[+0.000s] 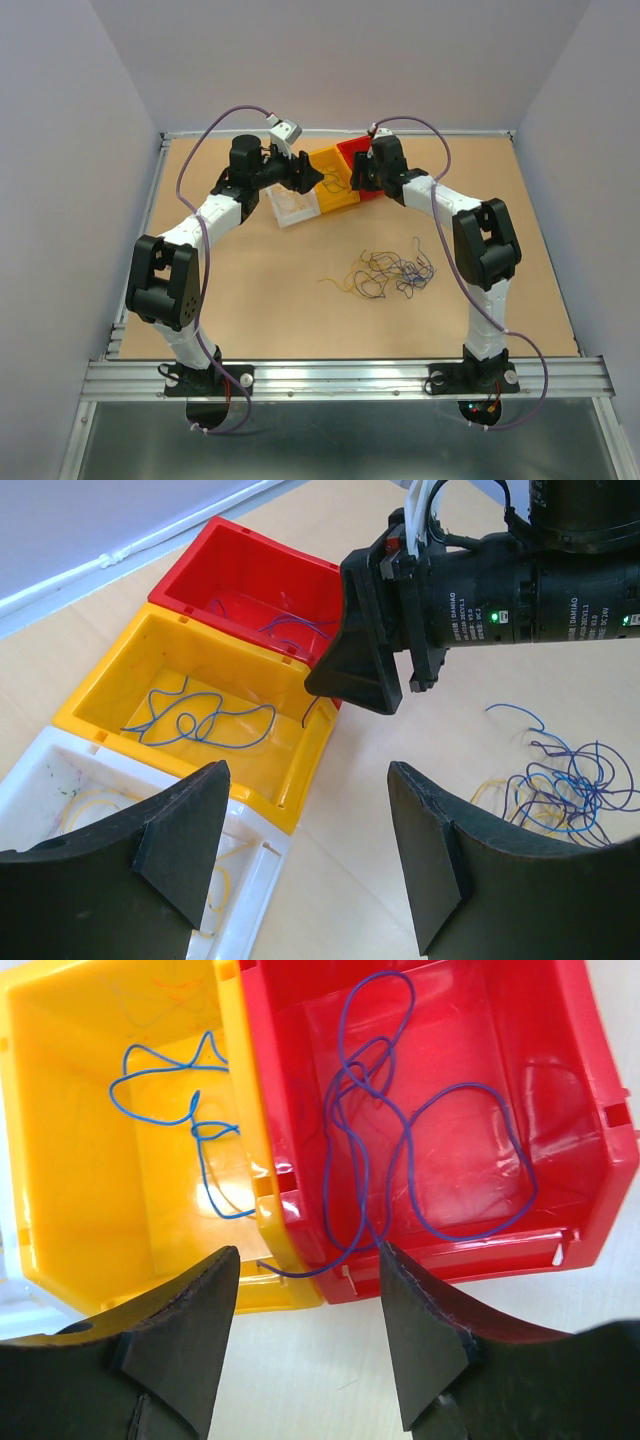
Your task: Untangle the cables
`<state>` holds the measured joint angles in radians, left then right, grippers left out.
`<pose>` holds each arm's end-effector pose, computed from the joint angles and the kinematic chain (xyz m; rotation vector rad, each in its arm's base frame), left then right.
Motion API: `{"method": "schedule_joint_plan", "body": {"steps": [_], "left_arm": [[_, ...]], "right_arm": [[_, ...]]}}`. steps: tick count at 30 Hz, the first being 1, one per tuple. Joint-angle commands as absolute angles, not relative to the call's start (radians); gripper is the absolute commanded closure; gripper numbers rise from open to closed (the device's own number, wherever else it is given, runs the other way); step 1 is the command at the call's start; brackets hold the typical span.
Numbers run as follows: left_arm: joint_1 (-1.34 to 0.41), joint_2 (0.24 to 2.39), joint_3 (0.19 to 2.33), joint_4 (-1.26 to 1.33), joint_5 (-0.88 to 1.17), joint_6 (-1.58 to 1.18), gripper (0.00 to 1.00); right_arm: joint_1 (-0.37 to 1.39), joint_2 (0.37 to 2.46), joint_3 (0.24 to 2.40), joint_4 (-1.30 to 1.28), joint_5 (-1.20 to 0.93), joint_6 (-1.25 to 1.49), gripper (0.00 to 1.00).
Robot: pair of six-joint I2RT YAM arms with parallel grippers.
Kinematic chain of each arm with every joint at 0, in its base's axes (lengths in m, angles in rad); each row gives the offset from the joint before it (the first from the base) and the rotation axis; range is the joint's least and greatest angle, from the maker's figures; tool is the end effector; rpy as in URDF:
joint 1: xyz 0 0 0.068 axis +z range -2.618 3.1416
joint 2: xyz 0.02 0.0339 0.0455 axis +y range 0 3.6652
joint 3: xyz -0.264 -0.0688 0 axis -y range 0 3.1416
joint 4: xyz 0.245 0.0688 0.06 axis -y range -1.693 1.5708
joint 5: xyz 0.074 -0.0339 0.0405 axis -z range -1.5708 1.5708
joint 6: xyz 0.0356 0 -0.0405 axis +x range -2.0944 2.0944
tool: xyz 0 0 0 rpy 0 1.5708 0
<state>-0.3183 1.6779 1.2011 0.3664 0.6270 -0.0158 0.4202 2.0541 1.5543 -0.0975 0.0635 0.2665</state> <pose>0.3692 -0.1437 0.3055 0.7227 1.5604 -0.7738 0.4365 0.1925 0.2209 -0.1311 2.1810 0.3239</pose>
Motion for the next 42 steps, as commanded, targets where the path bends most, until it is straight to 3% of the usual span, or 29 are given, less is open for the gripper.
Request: {"method": "schedule_joint_plan", "body": {"steps": [1, 9, 12, 26, 27, 28, 33, 42], "left_arm": [[-0.319, 1.612, 1.229, 0.397, 0.640, -0.005, 0.24], [-0.319, 1.611, 1.229, 0.397, 0.638, -0.005, 0.23], [-0.319, 1.611, 1.229, 0.397, 0.638, -0.005, 0.24], [-0.319, 1.608, 1.227, 0.397, 0.641, -0.005, 0.24], [-0.319, 1.606, 1.229, 0.397, 0.641, -0.005, 0.23], [-0.319, 1.606, 1.229, 0.397, 0.641, -0.005, 0.23], [-0.319, 1.606, 1.227, 0.397, 0.640, -0.005, 0.23], [-0.319, 1.606, 1.229, 0.397, 0.635, -0.005, 0.23]], "right_arm": [[0.429, 2.046, 1.546, -0.048, 0.126, 0.293, 0.37], [0.437, 2.062, 1.546, -0.048, 0.104, 0.311, 0.42], [0.439, 2.063, 1.539, -0.048, 0.097, 0.316, 0.50], [0.443, 2.069, 1.477, -0.043, 0.106, 0.354, 0.51], [0.443, 2.071, 1.479, -0.041, 0.107, 0.354, 0.56], [0.443, 2.074, 1.480, -0.040, 0.110, 0.354, 0.69], [0.443, 2.066, 1.483, -0.028, 0.110, 0.351, 0.99], [0.443, 2.026, 1.491, -0.023, 0.155, 0.319, 0.99]]}}
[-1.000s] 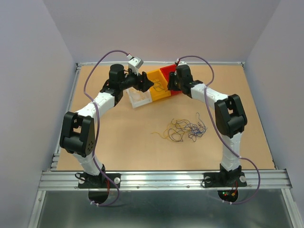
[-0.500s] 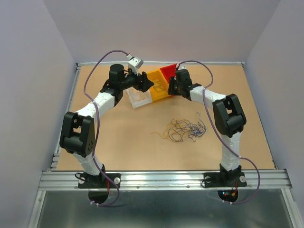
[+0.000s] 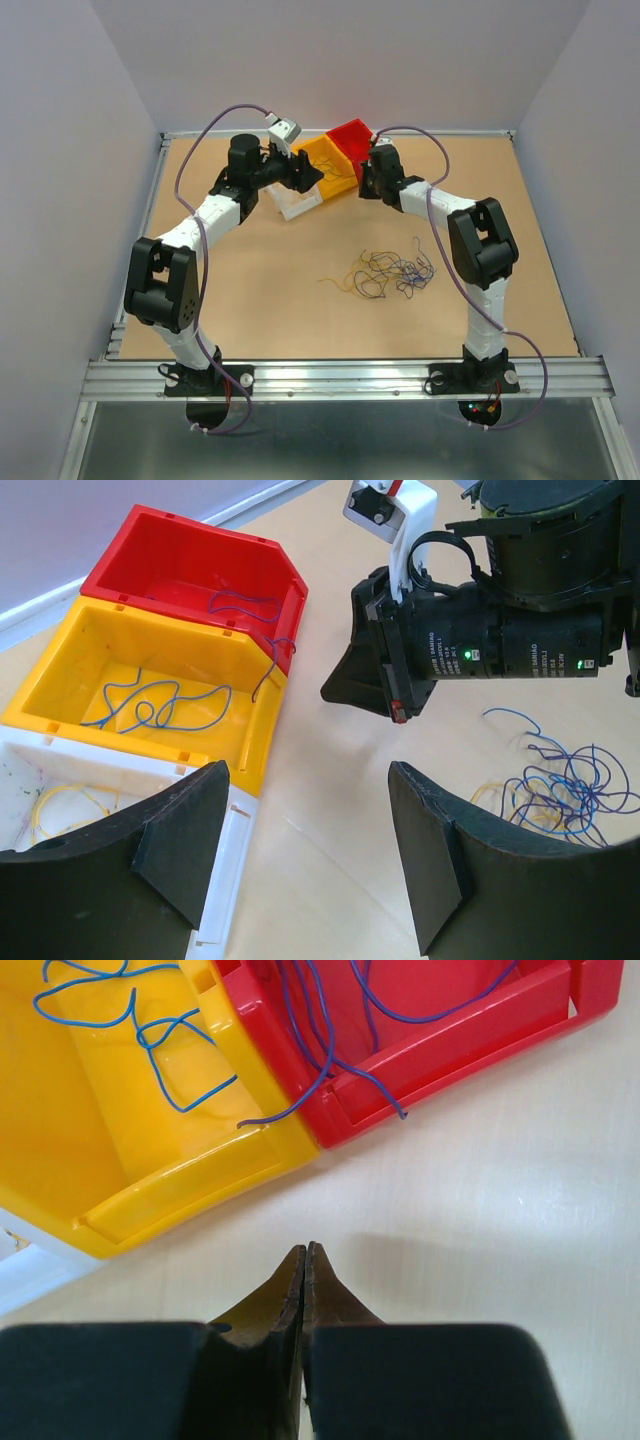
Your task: Untangle the cables
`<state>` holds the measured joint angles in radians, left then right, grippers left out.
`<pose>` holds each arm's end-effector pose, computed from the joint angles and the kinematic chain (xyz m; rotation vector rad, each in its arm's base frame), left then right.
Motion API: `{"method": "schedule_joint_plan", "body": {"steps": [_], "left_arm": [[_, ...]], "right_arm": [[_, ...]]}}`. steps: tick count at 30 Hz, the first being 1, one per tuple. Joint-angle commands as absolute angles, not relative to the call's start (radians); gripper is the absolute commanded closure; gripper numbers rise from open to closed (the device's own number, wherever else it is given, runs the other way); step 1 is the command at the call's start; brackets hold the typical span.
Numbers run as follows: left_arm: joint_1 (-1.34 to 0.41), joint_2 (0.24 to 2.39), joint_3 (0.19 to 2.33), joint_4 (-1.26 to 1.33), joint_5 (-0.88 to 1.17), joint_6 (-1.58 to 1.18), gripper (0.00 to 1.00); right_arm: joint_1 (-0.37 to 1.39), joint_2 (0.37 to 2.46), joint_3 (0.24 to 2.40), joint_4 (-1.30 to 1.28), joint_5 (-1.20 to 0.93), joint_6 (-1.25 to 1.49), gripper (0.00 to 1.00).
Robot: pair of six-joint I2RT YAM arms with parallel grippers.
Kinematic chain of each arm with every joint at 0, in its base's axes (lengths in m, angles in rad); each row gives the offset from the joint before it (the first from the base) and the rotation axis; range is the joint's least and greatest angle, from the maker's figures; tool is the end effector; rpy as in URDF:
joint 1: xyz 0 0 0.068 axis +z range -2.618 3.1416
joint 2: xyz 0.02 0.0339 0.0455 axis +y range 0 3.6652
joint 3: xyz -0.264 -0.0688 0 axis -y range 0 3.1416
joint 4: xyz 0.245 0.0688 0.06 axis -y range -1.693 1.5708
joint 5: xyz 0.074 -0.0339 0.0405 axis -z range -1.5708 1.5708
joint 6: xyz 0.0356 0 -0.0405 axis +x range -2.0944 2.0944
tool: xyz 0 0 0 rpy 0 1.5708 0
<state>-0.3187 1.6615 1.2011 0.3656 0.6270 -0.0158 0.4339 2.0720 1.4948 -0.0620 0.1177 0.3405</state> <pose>0.3661 -0.1428 0.3116 0.7237 1.5446 -0.7707 0.4306 0.1949 0.1964 -0.0380 2.2210 0.3003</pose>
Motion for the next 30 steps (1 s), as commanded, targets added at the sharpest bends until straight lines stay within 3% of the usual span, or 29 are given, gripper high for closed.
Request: {"method": "schedule_joint_plan", "body": {"steps": [1, 3, 4, 7, 13, 23, 30], "left_arm": [[-0.319, 1.609, 1.227, 0.396, 0.635, -0.005, 0.23], [-0.319, 1.612, 1.235, 0.393, 0.623, -0.005, 0.23], [-0.319, 1.615, 1.239, 0.384, 0.615, 0.006, 0.23], [-0.319, 1.658, 1.273, 0.345, 0.533, 0.046, 0.21], [-0.318, 1.776, 1.433, 0.217, 0.289, 0.153, 0.09], [-0.318, 2.034, 1.707, 0.097, 0.104, 0.235, 0.07], [-0.311, 2.195, 1.914, 0.002, 0.058, 0.293, 0.06]], "right_arm": [[0.443, 2.026, 1.496, -0.023, 0.156, 0.311, 0.88], [0.443, 2.020, 1.500, -0.023, 0.153, 0.307, 0.65], [0.442, 2.019, 1.502, -0.021, 0.156, 0.304, 0.48], [0.442, 2.032, 1.535, -0.020, 0.158, 0.296, 0.35], [0.442, 2.091, 1.617, -0.020, 0.166, 0.305, 0.32], [0.439, 2.209, 1.743, -0.021, 0.178, 0.319, 0.34], [0.437, 2.230, 1.758, -0.021, 0.202, 0.333, 0.50]]}}
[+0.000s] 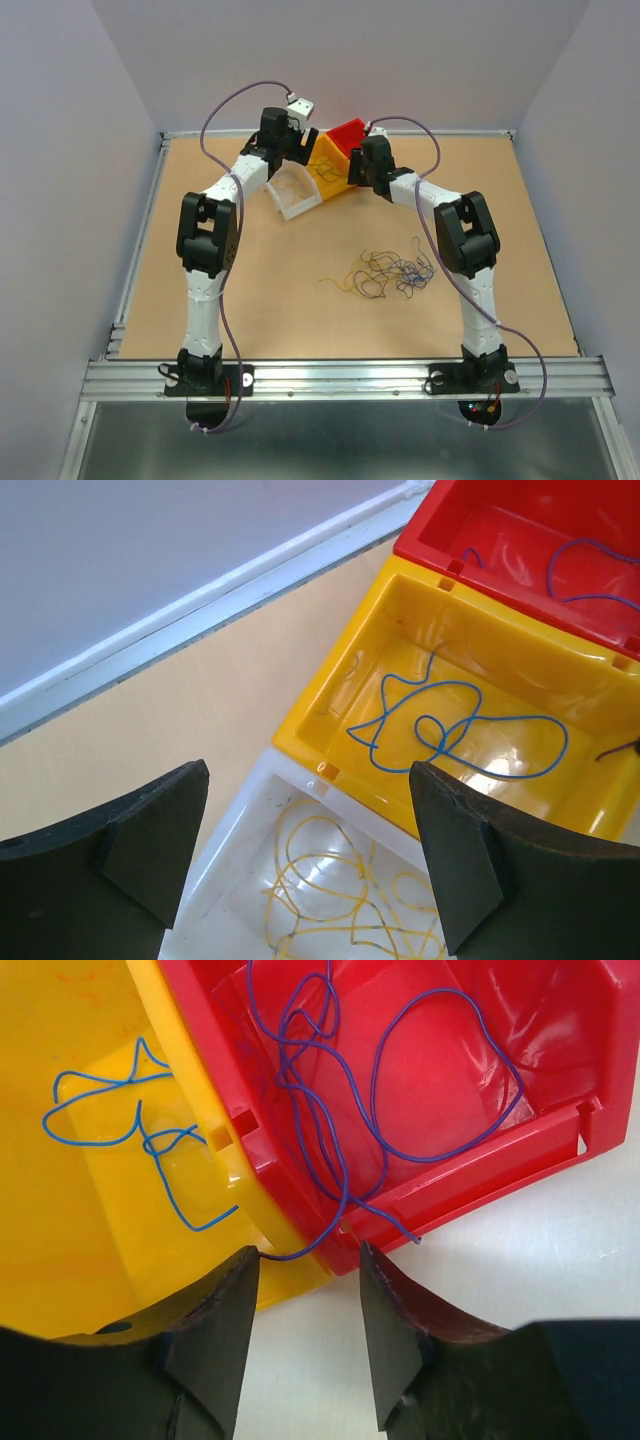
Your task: Untangle the cables
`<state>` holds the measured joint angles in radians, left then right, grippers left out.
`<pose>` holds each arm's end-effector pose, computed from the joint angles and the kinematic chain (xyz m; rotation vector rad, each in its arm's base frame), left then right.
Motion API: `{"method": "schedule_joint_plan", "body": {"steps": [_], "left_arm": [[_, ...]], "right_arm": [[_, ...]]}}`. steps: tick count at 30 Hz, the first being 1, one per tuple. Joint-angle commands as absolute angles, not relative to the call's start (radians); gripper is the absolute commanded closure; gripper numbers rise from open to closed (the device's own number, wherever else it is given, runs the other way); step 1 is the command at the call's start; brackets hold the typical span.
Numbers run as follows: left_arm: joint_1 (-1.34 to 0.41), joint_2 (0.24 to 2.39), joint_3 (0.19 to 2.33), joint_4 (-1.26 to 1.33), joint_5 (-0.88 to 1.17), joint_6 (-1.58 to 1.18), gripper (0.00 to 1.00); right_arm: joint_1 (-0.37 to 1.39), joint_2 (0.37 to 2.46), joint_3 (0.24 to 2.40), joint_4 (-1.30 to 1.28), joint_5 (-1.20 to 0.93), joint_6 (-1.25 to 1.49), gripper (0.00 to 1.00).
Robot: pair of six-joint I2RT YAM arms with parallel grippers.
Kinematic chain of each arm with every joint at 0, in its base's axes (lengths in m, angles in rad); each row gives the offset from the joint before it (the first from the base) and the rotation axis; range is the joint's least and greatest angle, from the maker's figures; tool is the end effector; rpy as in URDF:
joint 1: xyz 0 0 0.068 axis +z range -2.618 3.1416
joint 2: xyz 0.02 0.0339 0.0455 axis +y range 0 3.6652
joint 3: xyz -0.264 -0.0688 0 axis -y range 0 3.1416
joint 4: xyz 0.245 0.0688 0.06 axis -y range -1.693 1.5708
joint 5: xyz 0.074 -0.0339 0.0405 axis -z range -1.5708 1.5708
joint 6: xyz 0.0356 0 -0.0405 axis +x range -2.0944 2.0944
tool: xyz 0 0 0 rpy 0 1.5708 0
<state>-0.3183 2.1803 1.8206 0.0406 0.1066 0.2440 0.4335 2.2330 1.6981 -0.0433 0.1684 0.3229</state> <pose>0.4979 -0.1680 0.2656 0.5942 1.7950 -0.1515 0.4699 0.2109 0.1888 -0.0207 2.1511 0.2611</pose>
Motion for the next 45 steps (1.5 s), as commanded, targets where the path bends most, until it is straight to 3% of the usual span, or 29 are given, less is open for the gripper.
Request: {"method": "schedule_joint_plan", "body": {"steps": [1, 6, 9, 16, 25, 33, 34, 35, 37, 45], "left_arm": [[-0.310, 2.207, 1.924, 0.002, 0.058, 0.299, 0.06], [-0.305, 2.261, 1.960, -0.040, 0.081, 0.330, 0.09], [-0.304, 2.283, 1.976, -0.061, 0.092, 0.350, 0.17], [-0.302, 2.306, 1.977, -0.089, 0.140, 0.354, 0.63], [-0.302, 2.312, 1.963, -0.097, 0.132, 0.380, 0.78], [-0.301, 2.287, 1.911, -0.110, 0.178, 0.393, 0.82], [-0.302, 2.284, 1.910, -0.112, 0.189, 0.393, 0.82], [-0.304, 2.280, 1.907, -0.123, 0.193, 0.391, 0.83], [-0.304, 2.275, 1.901, -0.130, 0.201, 0.390, 0.83], [-0.308, 2.244, 1.873, -0.135, 0.209, 0.388, 0.83]], "right_arm": [[0.437, 2.233, 1.761, -0.021, 0.199, 0.331, 0.51], [0.439, 2.244, 1.779, -0.021, 0.192, 0.336, 0.58], [0.437, 2.249, 1.787, -0.021, 0.198, 0.333, 0.64], [0.437, 2.249, 1.792, -0.021, 0.204, 0.310, 0.82], [0.437, 2.243, 1.802, -0.018, 0.238, 0.272, 0.99], [0.436, 2.209, 1.779, -0.009, 0.210, 0.275, 0.96], [0.436, 2.206, 1.775, -0.009, 0.204, 0.276, 0.94], [0.436, 2.201, 1.772, -0.009, 0.195, 0.278, 0.82], [0.436, 2.200, 1.770, 0.018, 0.195, 0.282, 0.68], [0.436, 2.204, 1.784, 0.038, 0.184, 0.296, 0.64]]}}
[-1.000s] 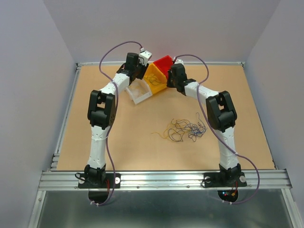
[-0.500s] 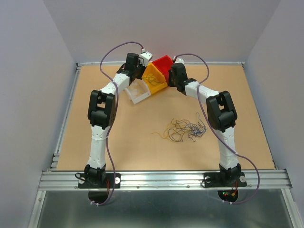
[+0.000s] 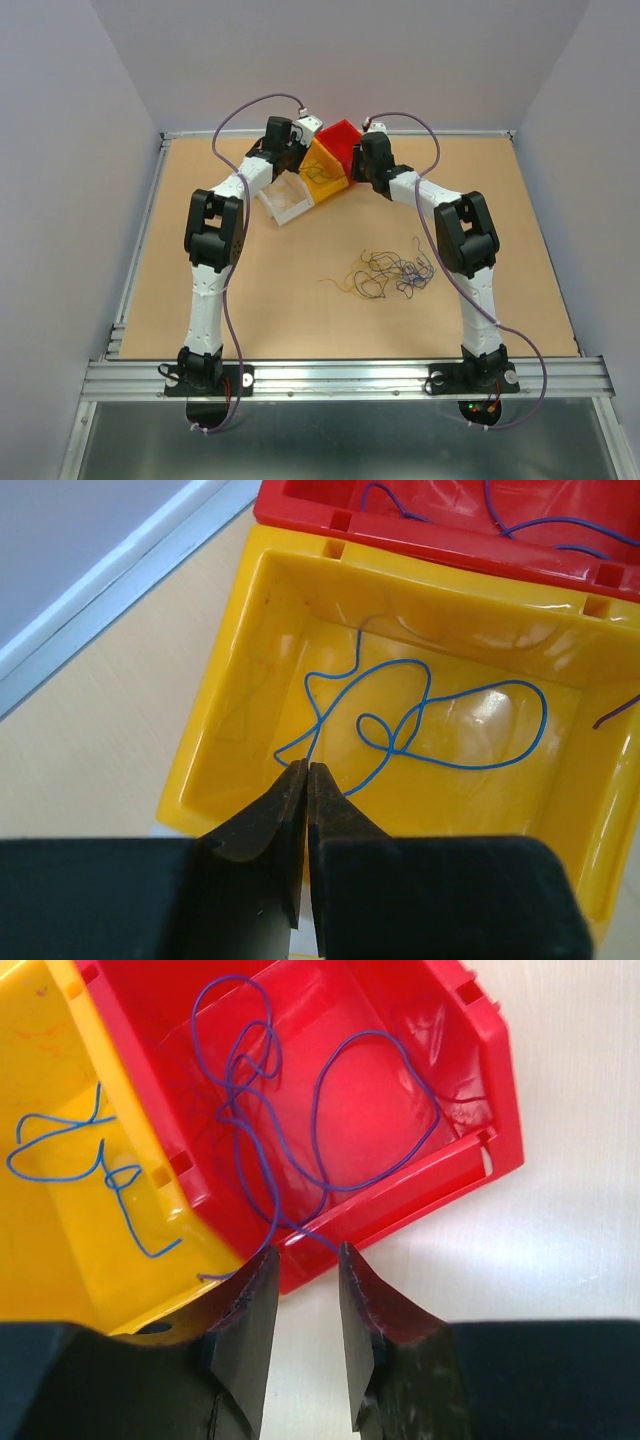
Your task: Untangle the cables
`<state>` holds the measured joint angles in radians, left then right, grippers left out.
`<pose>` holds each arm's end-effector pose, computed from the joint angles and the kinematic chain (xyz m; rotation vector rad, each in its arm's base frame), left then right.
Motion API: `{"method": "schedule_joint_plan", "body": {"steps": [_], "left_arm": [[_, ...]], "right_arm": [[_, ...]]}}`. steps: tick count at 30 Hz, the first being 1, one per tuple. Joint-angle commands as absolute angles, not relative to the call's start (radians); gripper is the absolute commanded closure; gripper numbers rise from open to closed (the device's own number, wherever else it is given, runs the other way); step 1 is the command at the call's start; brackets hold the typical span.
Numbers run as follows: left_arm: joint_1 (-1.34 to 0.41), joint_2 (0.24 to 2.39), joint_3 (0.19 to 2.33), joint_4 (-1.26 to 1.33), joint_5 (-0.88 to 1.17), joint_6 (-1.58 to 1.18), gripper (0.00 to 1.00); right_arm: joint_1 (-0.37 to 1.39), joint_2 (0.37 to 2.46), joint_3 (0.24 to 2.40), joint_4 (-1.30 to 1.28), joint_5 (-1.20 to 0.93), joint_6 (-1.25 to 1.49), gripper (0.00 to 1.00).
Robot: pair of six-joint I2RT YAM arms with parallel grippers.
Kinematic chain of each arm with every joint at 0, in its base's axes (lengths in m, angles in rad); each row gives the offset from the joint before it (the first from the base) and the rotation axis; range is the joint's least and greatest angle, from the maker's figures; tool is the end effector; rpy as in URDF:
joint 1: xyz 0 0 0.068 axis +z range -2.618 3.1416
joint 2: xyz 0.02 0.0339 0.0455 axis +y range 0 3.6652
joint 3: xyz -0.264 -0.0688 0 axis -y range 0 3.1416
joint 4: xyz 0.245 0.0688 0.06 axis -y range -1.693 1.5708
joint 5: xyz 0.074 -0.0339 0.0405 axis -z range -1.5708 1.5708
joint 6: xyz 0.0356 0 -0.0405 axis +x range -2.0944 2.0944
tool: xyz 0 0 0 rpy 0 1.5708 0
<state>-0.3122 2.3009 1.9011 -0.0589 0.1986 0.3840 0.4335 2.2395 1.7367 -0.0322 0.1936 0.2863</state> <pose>0.5144 -0.1734 0.2219 0.8064 1.8557 -0.1560 0.4757 0.2126 0.1996 -0.0385 2.1028 0.2305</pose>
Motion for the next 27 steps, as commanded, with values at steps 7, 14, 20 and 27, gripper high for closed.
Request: {"method": "schedule_joint_plan", "body": {"steps": [7, 14, 20, 27], "left_arm": [[-0.314, 2.252, 1.875, -0.140, 0.206, 0.390, 0.83], [-0.318, 2.249, 1.873, -0.137, 0.227, 0.388, 0.83], [-0.324, 2.226, 1.839, -0.106, 0.248, 0.388, 0.83], [-0.327, 2.197, 1.802, -0.081, 0.275, 0.397, 0.83]], "right_arm": [[0.437, 2.237, 1.821, 0.041, 0.144, 0.301, 0.61], [0.437, 2.237, 1.810, 0.049, 0.061, 0.304, 0.51], [0.439, 2.264, 1.828, 0.048, 0.037, 0.301, 0.49], [0.439, 2.321, 1.878, 0.040, 0.006, 0.311, 0.49]]}}
